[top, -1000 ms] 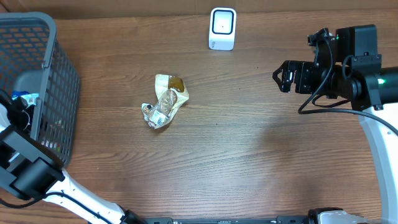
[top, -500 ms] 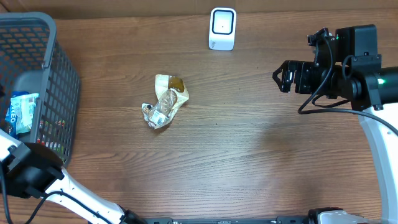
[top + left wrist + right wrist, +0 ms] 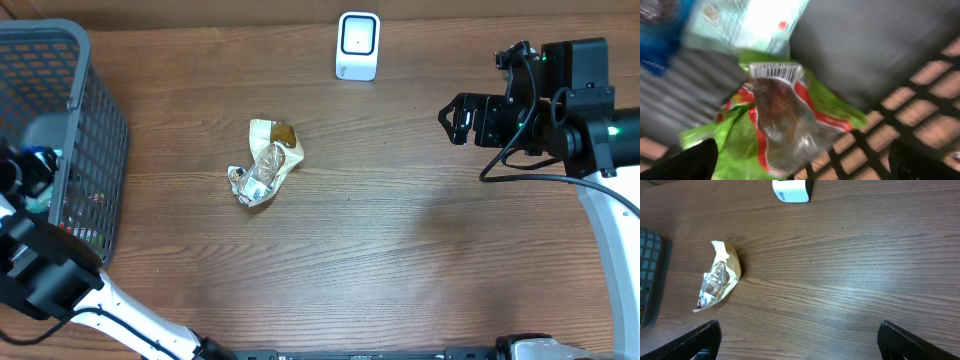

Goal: Scan the item barcode
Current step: 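Reach into the basket and grasp the green snack bag, left gripper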

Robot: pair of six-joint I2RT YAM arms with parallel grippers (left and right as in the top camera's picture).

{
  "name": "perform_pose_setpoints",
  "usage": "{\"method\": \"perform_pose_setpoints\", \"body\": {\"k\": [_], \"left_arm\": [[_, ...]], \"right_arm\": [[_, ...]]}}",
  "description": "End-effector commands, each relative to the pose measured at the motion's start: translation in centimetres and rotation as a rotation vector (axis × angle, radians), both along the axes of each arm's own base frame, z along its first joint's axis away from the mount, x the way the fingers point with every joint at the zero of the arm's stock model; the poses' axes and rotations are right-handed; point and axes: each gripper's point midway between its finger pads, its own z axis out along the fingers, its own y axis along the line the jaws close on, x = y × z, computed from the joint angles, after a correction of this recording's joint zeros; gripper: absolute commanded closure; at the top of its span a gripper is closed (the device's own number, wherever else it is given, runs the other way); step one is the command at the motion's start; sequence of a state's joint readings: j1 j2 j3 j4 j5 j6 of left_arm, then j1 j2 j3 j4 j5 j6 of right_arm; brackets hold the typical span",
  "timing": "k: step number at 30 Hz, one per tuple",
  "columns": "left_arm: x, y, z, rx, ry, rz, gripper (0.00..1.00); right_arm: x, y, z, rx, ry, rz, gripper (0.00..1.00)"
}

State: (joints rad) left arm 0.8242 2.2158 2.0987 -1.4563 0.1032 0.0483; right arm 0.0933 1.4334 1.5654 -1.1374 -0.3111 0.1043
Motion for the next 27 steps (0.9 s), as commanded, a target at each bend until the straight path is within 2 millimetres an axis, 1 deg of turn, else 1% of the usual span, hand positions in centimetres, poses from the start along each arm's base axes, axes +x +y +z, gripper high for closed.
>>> {"method": "perform_pose_setpoints", "body": {"k": [1,2,3,4,5,6,7,8,11,12,15,16,18,22,24,26,27], "left_arm": [[-1.3,-1.2,-4.5,-0.039,0.071,-0.018,0.00],[-1.4,-1.5,-5.3,-0.046,0.078,-0.020,0.00],[-1.6,-1.9,-6.6,-0.055,0.087,-0.025,0.00],[-1.7,-2.2,-7.3,-0.059,0.089,-0.031,0.00],[-2.0,-2.6,-8.5,-0.066,0.098,-0.041,0.00],[-2.4,-3.0,-9.6,-0.071,0.111,-0.043,0.02],[-2.7,-3.2,-10.1,-0.075,0.115,-0.043,0.04],[-2.9,-3.4,-10.6,-0.080,0.119,-0.043,0.12],[-2.8,-3.4,-10.5,-0.078,0.116,-0.042,0.57],[-2.6,-3.1,-9.9,-0.071,0.110,-0.034,0.94],[-1.5,-2.5,-8.2,-0.067,0.079,-0.009,0.96],[-0.7,-2.2,-6.8,-0.067,0.048,-0.008,0.96],[0.3,-1.7,-4.7,-0.056,0.010,-0.008,0.96],[2.9,-0.2,3.0,0.013,-0.123,-0.013,0.96],[3.9,0.1,7.4,0.061,-0.213,-0.020,0.96],[5.0,-0.1,13.4,0.127,-0.348,-0.037,0.96],[5.1,-0.5,16.2,0.164,-0.410,-0.047,0.96]], "right_arm": [[0.0,0.3,1.2,0.008,-0.037,0.011,0.00],[0.0,0.3,1.2,0.008,-0.038,0.011,0.00],[0.1,0.3,1.3,0.008,-0.039,0.011,0.00],[0.1,0.3,1.3,0.009,-0.041,0.011,0.00],[0.1,0.3,1.3,0.009,-0.042,0.011,0.00],[0.2,0.3,1.3,0.009,-0.044,0.011,0.00],[0.2,0.3,1.3,0.009,-0.044,0.011,0.00],[0.2,0.3,1.3,0.009,-0.045,0.011,0.00],[0.2,0.3,1.3,0.009,-0.044,0.011,0.00],[0.2,0.3,1.3,0.009,-0.044,0.011,0.00],[0.2,0.3,1.3,0.009,-0.044,0.011,0.00],[0.2,0.3,1.3,0.009,-0.045,0.011,0.00],[0.2,0.3,1.3,0.009,-0.045,0.011,0.00],[0.2,0.3,1.3,0.009,-0.045,0.011,0.00],[0.2,0.3,1.3,0.009,-0.044,0.011,0.00],[0.2,0.3,1.3,0.009,-0.044,0.011,0.00],[0.2,0.3,1.3,0.009,-0.044,0.011,0.00]]}}
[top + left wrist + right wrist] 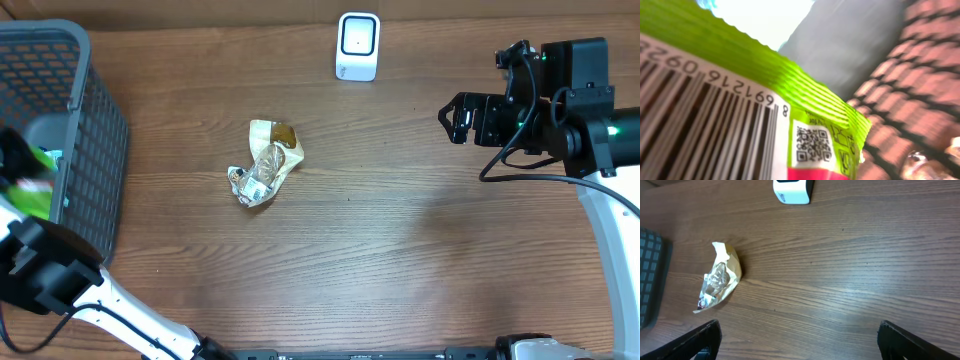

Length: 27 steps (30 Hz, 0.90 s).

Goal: Scan the item barcode
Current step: 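Reach into the basket and grasp the green snack bag, left gripper, then release the green bag beside the gold pouch with the left gripper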

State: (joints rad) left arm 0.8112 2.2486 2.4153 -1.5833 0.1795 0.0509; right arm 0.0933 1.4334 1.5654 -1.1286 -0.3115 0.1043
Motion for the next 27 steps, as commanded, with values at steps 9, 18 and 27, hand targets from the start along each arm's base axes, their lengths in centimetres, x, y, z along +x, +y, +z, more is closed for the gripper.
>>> {"method": "perform_pose_setpoints", "body": {"k": [9,18,27], "left_arm": [[1.3,-14.4,27.7,0.279,-0.731,-0.295,0.96],[7.8,-28.6,16.3,0.163,-0.357,-0.668,0.96],[10.1,-33.4,-7.4,-0.041,0.222,-0.807,0.91]], "right_arm": [[-0.4,0.2,0.9,0.008,-0.015,0.008,0.00],[-0.1,0.2,1.1,0.006,-0.031,0.006,0.00],[-0.1,0.2,1.1,0.006,-0.031,0.006,0.00]]}}
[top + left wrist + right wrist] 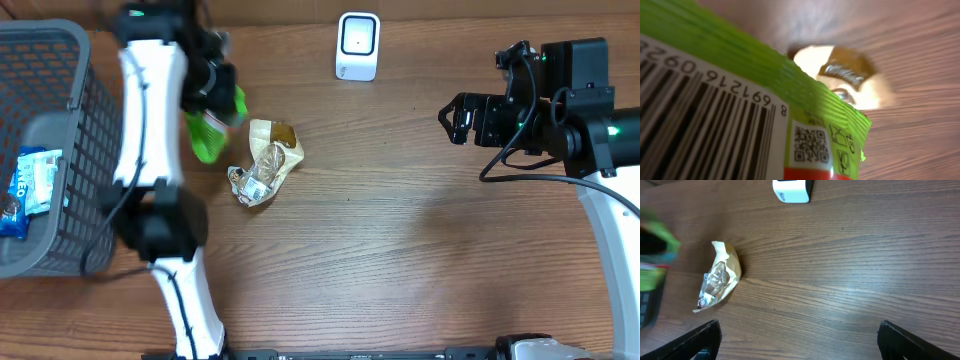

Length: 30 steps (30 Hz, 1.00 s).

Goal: Scan the item barcode
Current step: 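Release the green bag beside the gold pouch with the left gripper, then grasp the pale green-white bag in the basket with the left gripper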

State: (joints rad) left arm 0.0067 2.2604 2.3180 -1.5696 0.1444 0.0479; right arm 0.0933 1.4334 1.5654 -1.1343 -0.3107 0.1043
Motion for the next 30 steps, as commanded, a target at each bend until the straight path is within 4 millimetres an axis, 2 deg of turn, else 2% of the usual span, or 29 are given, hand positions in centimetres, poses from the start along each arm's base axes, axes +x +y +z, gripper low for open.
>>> {"method": "perform_pose_setpoints", "body": {"k": [1,3,5,8,9,11,12,13,16,17,19,20,23,24,25,26,28,30], "left_arm": [[-0.9,-0.5,-5.1,0.014,0.144,-0.015,0.88],[-1.8,-0.7,-7.4,0.027,0.228,-0.026,0.75],[-2.2,-0.7,-8.6,0.027,0.271,-0.027,0.68],[-2.2,-0.3,-7.8,0.025,0.261,-0.021,0.53],[-2.0,-0.2,-6.7,0.024,0.240,-0.026,0.40],[-1.5,0.0,-4.6,0.024,0.198,-0.032,0.32],[-0.6,0.1,-3.1,0.022,0.139,-0.027,0.28],[0.1,0.3,-1.1,0.016,0.071,-0.020,0.20],[1.2,2.7,7.3,0.030,-0.180,0.038,0.02],[0.8,4.7,11.6,0.041,-0.301,0.084,0.00],[-0.8,7.7,16.2,0.066,-0.417,0.169,0.00],[-2.5,10.3,19.2,0.099,-0.491,0.239,0.00],[-7.3,16.5,24.3,0.186,-0.615,0.411,0.00],[-9.3,19.3,25.7,0.223,-0.655,0.491,0.00],[-11.0,21.9,26.7,0.258,-0.682,0.568,0.00],[-13.1,25.7,27.4,0.292,-0.709,0.677,0.00],[-14.5,29.7,27.2,0.291,-0.727,0.808,0.00],[-14.9,33.4,25.5,0.279,-0.710,0.868,0.00]], "right_arm": [[0.1,0.2,1.2,0.007,-0.037,0.007,0.00],[0.0,0.2,1.2,0.007,-0.037,0.007,0.00],[0.0,0.2,1.2,0.007,-0.037,0.007,0.00],[0.0,0.2,1.2,0.007,-0.037,0.007,0.00],[0.1,0.2,1.3,0.007,-0.039,0.007,0.00],[0.2,0.2,1.4,0.008,-0.046,0.007,0.00],[0.3,0.2,1.4,0.008,-0.049,0.007,0.00],[0.3,0.2,1.4,0.009,-0.052,0.007,0.00],[0.3,0.2,1.4,0.009,-0.051,0.007,0.00],[0.3,0.2,1.5,0.009,-0.052,0.007,0.00],[0.4,0.2,1.5,0.009,-0.056,0.007,0.00],[0.4,0.3,1.5,0.010,-0.058,0.007,0.00],[0.5,0.4,1.7,0.020,-0.065,0.014,0.00],[0.6,0.7,1.9,0.033,-0.070,0.024,0.00],[0.6,1.0,2.1,0.049,-0.076,0.037,0.00],[0.6,1.3,2.3,0.064,-0.083,0.048,0.00],[0.7,1.4,2.4,0.068,-0.089,0.051,0.00],[0.7,1.4,2.4,0.068,-0.089,0.051,0.00]]}}
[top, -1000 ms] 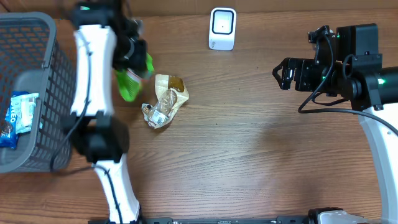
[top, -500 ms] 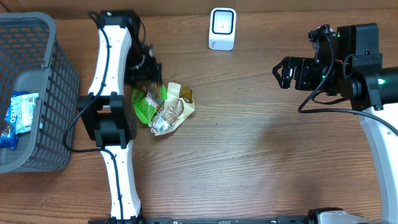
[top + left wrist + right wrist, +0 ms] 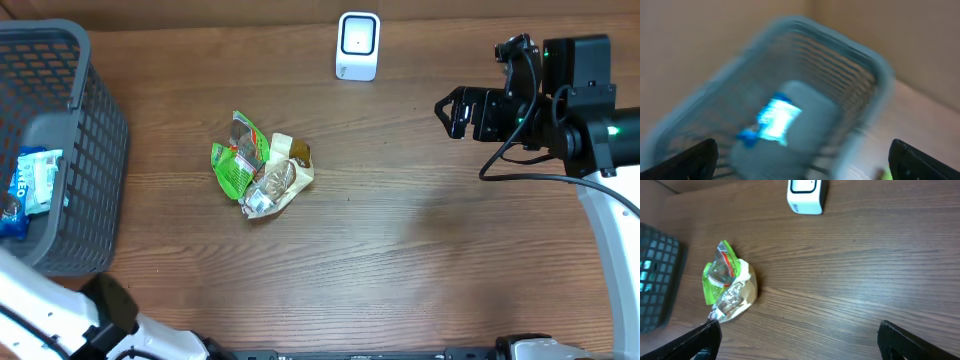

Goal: Scan the item barcode
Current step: 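Grasp the pale green-white bag in the basket with the left gripper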

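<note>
A green snack packet (image 3: 232, 165) lies flat on the wooden table, touching a crumpled cream packet (image 3: 282, 180); both also show in the right wrist view, green (image 3: 715, 277) and cream (image 3: 737, 297). The white scanner (image 3: 358, 46) stands at the table's far edge. My left gripper (image 3: 802, 160) is open and empty, high up, looking down at the basket in a blurred view. My right gripper (image 3: 450, 112) hangs open over the right side, far from the packets.
A grey mesh basket (image 3: 95, 120) stands at the left edge with a blue packet (image 3: 25, 180) and other items inside. The left arm's white links (image 3: 40, 320) cross the near-left corner.
The green packet, held in my left gripper over the table, now lies on the table against the cream packet. My left gripper is open and back by the basket. The right wrist view has shifted slightly.
My left gripper was open in the basket above the green packet. Then it was shut on the packet at the basket, and later held it over the table by the cream packet. Now the packet lies there, let go, and the gripper is open.
</note>
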Robot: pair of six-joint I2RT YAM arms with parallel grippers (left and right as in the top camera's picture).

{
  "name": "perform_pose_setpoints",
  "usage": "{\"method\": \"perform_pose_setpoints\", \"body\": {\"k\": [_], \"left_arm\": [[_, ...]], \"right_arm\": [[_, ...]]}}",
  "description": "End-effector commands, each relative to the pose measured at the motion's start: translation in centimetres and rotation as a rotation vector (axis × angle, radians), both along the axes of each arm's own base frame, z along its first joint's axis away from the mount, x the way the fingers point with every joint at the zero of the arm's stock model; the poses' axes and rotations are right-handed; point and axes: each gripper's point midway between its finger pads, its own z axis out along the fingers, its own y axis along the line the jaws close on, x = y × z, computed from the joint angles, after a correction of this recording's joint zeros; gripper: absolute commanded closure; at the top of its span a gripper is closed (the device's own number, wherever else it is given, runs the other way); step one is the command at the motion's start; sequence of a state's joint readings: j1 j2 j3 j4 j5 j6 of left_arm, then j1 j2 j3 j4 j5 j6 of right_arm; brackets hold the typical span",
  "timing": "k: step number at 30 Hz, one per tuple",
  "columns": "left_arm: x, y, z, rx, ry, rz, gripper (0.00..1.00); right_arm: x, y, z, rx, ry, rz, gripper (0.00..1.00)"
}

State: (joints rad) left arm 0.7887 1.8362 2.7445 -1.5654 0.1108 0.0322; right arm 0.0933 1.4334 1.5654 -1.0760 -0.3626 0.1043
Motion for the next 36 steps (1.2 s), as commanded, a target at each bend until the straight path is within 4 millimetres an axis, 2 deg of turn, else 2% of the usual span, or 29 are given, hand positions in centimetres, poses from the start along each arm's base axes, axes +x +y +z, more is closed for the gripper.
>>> {"method": "perform_pose_setpoints", "body": {"k": [1,2,4,5,6,10,13,19,24,27,30,32,34,35,36], "left_arm": [[1.0,6.3,-5.7,-0.149,0.039,0.084,0.00],[1.3,7.4,-7.1,-0.169,0.059,0.092,0.00],[3.3,9.5,-12.5,-0.257,0.142,0.084,0.00],[3.8,9.9,-13.8,-0.273,0.164,0.073,0.00],[4.8,10.3,-16.4,-0.307,0.208,0.052,0.00],[7.7,10.5,-24.2,-0.398,0.337,-0.016,0.00],[8.8,10.3,-29.1,-0.439,0.438,-0.029,0.00],[9.6,10.6,-36.8,-0.450,0.603,-0.005,0.00],[9.2,10.0,-41.5,-0.474,0.717,0.026,0.00],[8.7,10.4,-43.5,-0.464,0.766,0.077,0.00],[8.9,10.5,-44.6,-0.469,0.769,0.082,0.01],[9.2,10.4,-44.6,-0.464,0.763,0.079,0.08],[9.6,10.2,-44.6,-0.470,0.752,0.069,0.32],[9.7,10.0,-44.6,-0.476,0.746,0.063,0.49],[9.9,9.7,-44.6,-0.494,0.736,0.052,0.82]], "right_arm": [[-0.1,0.5,1.3,0.022,-0.034,0.020,0.00],[-0.1,0.5,1.3,0.022,-0.034,0.019,0.00],[-0.2,0.5,1.3,0.024,-0.033,0.021,0.00],[-0.2,0.6,1.4,0.029,-0.032,0.025,0.00],[-0.3,0.7,1.4,0.034,-0.029,0.029,0.00],[-0.5,0.8,1.2,0.035,-0.020,0.031,0.00],[-0.6,0.7,1.1,0.034,-0.013,0.031,0.00],[-0.9,0.7,0.8,0.033,0.007,0.030,0.00],[-1.1,0.7,0.7,0.033,0.014,0.030,0.00],[-1.2,0.7,0.7,0.032,0.021,0.030,0.00],[-1.2,0.7,0.7,0.032,0.020,0.030,0.00],[-1.2,0.7,0.7,0.032,0.021,0.030,0.00],[-1.2,0.7,0.7,0.032,0.021,0.030,0.00],[-1.2,0.7,0.7,0.032,0.021,0.030,0.00],[-1.2,0.7,0.7,0.032,0.021,0.030,0.00]]}}
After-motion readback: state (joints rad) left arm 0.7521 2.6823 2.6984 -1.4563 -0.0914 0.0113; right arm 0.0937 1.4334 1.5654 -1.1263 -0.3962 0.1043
